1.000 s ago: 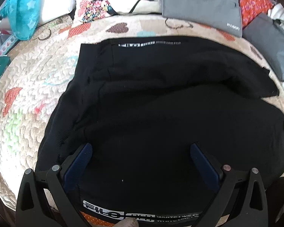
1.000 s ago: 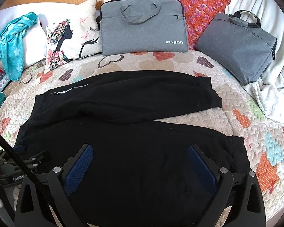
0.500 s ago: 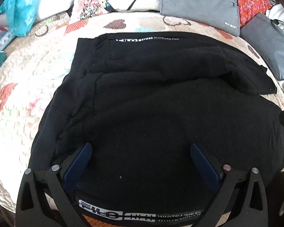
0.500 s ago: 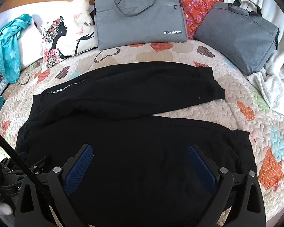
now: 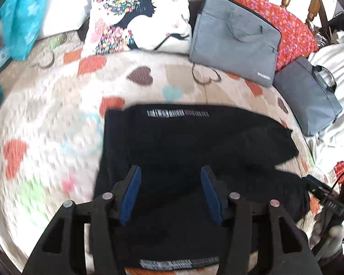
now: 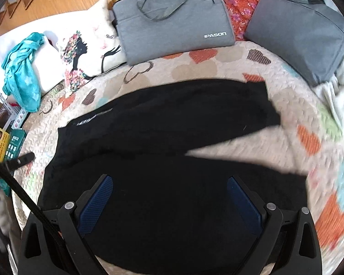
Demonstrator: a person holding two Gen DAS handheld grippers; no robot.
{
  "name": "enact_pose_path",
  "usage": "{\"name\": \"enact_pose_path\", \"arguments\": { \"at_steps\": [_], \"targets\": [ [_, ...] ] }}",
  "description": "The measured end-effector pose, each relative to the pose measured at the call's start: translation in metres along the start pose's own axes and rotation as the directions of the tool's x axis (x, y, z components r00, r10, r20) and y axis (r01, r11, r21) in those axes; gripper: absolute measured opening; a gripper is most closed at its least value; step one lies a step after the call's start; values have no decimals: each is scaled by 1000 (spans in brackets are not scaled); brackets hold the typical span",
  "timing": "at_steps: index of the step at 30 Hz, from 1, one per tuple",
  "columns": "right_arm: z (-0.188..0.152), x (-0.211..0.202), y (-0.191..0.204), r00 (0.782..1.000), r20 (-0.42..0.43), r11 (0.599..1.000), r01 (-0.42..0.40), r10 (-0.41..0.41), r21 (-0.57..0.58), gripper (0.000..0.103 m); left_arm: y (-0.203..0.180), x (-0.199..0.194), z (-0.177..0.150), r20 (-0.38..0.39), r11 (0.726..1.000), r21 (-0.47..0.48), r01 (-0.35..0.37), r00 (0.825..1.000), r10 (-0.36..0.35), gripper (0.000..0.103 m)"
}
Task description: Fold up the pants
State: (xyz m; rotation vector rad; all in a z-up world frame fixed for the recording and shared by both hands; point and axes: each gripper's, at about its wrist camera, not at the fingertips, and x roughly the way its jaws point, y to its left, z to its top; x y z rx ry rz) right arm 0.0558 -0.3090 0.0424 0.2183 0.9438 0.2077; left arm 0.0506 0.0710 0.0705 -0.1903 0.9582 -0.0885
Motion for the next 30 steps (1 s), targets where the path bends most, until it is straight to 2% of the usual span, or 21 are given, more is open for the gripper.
{"name": "enact_pose_path", "arguments": {
  "at_steps": [4,7,10,15,19,20,23,25,30],
  "targets": [
    [50,22,-30,999,-38,1000,23,-24,-7,102,8,41,44,-31,998,61,-27,999,29,53],
    [85,50,-43,996,-63,996,64,-68,-64,102,12,86,70,-94,996,84,13,996,-6,53],
    [112,82,-51,992,-108,994,55,-65,-100,102,8,120,85,-117,991,135,11,993,5,53],
    [145,133,-47,988,-144,980,31,-61,-197,101,0,169,105,-163,959,284,0,985,48,53],
    [154,164,-43,982,-186,968,-7,-41,-250,100,-2,198,108,-232,933,355,52,972,34,54],
    [155,171,-42,980,-195,964,-11,-42,-266,99,-2,202,108,-229,926,371,62,973,26,55],
    [152,189,-36,972,-230,951,-30,-44,-309,99,1,205,112,-239,928,362,91,971,-2,56],
    [149,193,-31,976,-211,942,-20,-54,-335,102,1,206,112,-245,924,370,97,970,-4,56],
    [146,195,-30,982,-186,947,-17,-45,-322,103,-4,209,112,-235,918,386,87,972,6,56]
  ]
}}
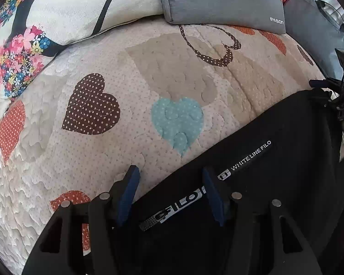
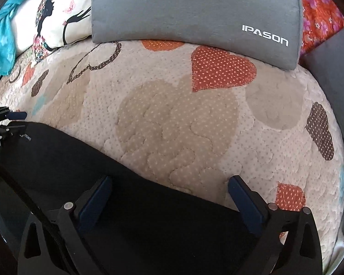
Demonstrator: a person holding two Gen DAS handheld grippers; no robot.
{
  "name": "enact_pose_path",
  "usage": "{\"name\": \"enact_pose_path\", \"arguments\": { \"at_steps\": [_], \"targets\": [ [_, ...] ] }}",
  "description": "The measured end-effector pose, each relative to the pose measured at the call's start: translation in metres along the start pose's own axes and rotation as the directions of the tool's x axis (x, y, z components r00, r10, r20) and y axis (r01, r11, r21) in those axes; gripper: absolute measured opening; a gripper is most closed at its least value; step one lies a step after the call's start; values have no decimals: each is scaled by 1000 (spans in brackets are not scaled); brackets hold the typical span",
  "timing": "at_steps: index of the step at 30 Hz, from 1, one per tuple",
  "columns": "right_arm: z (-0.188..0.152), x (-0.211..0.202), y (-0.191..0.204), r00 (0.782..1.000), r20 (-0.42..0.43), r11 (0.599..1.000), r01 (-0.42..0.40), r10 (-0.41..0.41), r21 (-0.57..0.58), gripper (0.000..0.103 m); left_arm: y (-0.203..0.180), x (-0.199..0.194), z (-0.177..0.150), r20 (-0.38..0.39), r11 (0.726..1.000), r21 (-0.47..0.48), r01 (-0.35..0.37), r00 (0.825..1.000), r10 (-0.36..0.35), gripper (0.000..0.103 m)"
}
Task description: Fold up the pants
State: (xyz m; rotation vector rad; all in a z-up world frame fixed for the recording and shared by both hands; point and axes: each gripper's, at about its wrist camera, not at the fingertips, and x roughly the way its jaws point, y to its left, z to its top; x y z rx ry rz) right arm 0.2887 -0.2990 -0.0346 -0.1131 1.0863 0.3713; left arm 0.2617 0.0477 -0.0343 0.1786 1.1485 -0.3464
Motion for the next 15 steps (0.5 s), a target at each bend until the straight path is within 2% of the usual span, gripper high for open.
{"name": "enact_pose_path", "arguments": {
  "at_steps": [10,13,15],
  "targets": [
    [-1,1,-2,1000,3,1000,-1,1,-9,103,-2,2,1,8,1000,6,-14,1000,13,57],
    [-4,0,-3,1000,12,1000,3,-3,-9,103,-6,2,0,12,999,15,-38,999,37,56],
    [-4,-2,-1,1000,7,1000,4,-4,-4,99,-14,0,1,1,999,29,-19,1000,19,29]
  ]
}}
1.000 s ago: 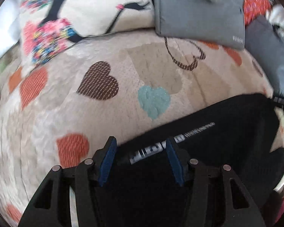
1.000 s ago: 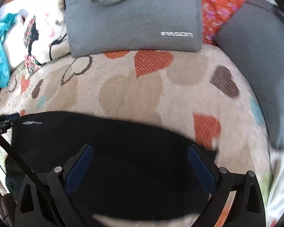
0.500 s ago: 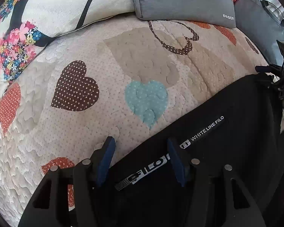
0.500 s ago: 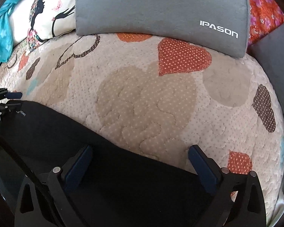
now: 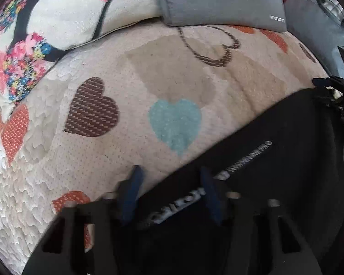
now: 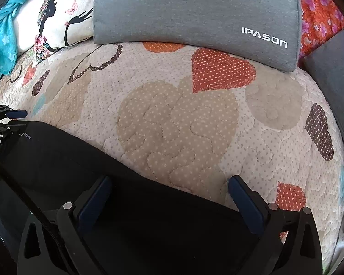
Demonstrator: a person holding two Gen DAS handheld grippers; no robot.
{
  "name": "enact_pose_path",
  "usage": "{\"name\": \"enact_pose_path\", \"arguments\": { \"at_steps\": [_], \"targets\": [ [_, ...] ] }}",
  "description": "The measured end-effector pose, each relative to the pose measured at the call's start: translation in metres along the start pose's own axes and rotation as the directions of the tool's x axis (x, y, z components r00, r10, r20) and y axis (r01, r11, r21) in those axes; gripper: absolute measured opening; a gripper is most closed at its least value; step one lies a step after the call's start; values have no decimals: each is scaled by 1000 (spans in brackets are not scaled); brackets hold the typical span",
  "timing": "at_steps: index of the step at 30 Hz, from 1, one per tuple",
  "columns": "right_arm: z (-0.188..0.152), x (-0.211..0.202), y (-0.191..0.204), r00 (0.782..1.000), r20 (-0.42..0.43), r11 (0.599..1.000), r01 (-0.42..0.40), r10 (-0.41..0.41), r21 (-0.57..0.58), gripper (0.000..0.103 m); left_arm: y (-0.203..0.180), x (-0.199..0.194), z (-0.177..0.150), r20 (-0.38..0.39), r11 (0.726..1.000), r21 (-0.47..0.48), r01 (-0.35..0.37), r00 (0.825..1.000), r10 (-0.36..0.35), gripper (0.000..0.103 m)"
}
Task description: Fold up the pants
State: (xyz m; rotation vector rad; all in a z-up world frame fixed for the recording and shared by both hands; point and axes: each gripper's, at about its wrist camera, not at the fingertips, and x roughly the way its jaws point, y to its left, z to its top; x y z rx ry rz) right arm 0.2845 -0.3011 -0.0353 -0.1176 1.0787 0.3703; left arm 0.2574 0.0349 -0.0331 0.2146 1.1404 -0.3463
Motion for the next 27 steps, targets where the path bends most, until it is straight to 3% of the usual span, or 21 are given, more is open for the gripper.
{"name": "enact_pose_path", "arguments": {
  "at_steps": [1,2,4,7,13,18,23,27],
  "targets": [
    [-1,-3,2,1000,-1,1000,-8,8,-1,89,-6,-1,1,-13,1000,12,-5,1000,5,6],
    [-2,-7,6,1000,-1,1000,-15,15,-6,82,-17,-3,1,-17,998,47,-51,999,51,4],
    [-4,-15,16,1000,-13,999,-27,27,-34,44,-29,-3,-1,-17,991,94,-100,995,102,2],
    [-7,-24,22,998,-33,998,-57,56,-26,12,-29,-7,0,-6,992,71,-108,994,108,1],
    [-18,-61,28,998,28,998,-54,53,32,10,-26,-51,-12,64,997,0,-78,995,77,1],
    [-45,-112,47,995,73,996,-72,69,44,10,-43,-108,-45,138,997,-33,-69,988,73,1],
    [-108,-152,74,992,54,993,-114,111,42,10,-61,-153,-117,181,993,-114,-29,982,49,1],
    [-169,-158,96,987,-28,987,-155,156,41,10,-73,-168,-182,160,980,-200,11,987,22,1]
  ]
}}
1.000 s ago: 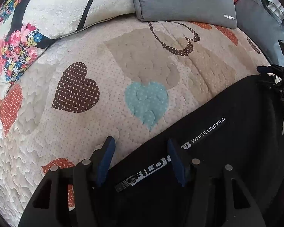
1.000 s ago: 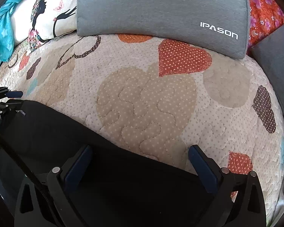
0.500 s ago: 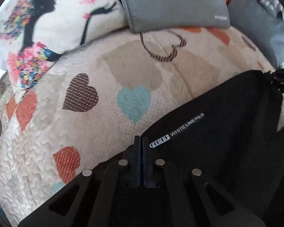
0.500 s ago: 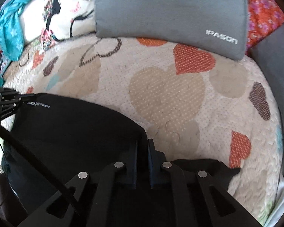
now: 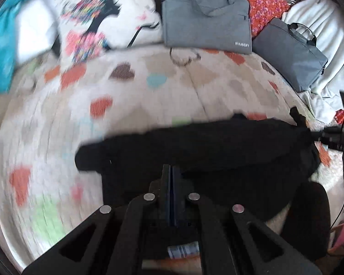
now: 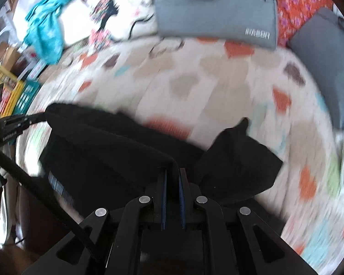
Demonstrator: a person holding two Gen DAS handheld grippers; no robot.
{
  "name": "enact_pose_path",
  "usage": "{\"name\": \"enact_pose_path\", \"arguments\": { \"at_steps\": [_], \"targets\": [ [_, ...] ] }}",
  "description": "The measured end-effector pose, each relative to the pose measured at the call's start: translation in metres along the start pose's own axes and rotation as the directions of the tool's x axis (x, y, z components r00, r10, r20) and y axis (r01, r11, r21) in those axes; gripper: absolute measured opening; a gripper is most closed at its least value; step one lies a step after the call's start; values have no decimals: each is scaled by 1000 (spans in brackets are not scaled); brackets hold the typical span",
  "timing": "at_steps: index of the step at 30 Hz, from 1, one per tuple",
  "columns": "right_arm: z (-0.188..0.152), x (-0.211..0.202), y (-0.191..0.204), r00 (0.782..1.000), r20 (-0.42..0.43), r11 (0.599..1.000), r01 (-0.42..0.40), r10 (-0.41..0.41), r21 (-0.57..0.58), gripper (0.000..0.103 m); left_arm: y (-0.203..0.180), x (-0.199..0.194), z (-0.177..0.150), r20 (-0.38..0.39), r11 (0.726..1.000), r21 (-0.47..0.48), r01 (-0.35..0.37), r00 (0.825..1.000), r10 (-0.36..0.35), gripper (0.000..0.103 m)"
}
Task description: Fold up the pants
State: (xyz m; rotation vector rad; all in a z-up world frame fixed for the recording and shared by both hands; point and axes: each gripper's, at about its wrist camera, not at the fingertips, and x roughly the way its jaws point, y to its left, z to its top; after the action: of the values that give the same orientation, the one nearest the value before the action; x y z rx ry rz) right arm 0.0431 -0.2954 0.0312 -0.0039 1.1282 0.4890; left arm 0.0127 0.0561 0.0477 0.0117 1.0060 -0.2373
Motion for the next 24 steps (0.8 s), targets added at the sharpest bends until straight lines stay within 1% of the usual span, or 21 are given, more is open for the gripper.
{"name": "enact_pose_path", "arguments": {
  "at_steps": [1,3,5,6,7,8,9,10,11,13,17,19,23,24],
  "targets": [
    [-15,4,4,1000,-32,1000,1,-1,2,11,0,-1,-17,-27,1000,-30,7,1000,-8,2],
    [-42,11,5,996,-88,1000,21,-20,16,12,2,1,-40,-76,997,-72,6,997,-12,2],
    [-58,13,0,994,-111,998,18,-11,63,15,0,2,-59,-122,995,-93,-23,992,11,1],
    [-62,12,-4,993,-115,996,14,-4,88,21,-2,-3,-69,-127,994,-99,-36,992,24,1],
    [-68,7,-10,994,-114,992,13,2,127,29,-2,-9,-75,-122,994,-110,-25,992,11,1],
    [-72,2,-15,995,-104,988,15,1,153,32,-2,-14,-78,-114,993,-120,-11,993,-3,1],
    [-76,-6,-21,996,-87,984,21,-6,177,38,-1,-22,-82,-100,991,-132,3,995,-16,1],
    [-80,-17,-30,998,-63,978,32,-19,208,43,0,-30,-84,-83,990,-138,6,996,-18,1],
    [-84,-26,-37,999,-42,971,40,-31,236,45,1,-37,-86,-64,990,-143,8,998,-17,2],
    [-86,-41,-53,999,4,953,49,-53,298,55,8,-48,-86,-30,986,-168,10,999,-16,2],
    [-87,-58,-81,992,94,911,44,-90,410,60,29,-51,-81,-21,963,-270,-7,1000,1,6],
    [-85,-60,-92,987,126,894,34,-101,446,66,34,-51,-81,-20,953,-302,-13,1000,7,6],
    [-79,-52,-108,981,153,863,27,-121,504,68,34,-51,-83,-13,946,-324,-5,1000,1,11],
    [-76,-46,-112,979,145,857,49,-142,513,69,32,-50,-83,-17,946,-324,-9,1000,4,12]
  ]
}}
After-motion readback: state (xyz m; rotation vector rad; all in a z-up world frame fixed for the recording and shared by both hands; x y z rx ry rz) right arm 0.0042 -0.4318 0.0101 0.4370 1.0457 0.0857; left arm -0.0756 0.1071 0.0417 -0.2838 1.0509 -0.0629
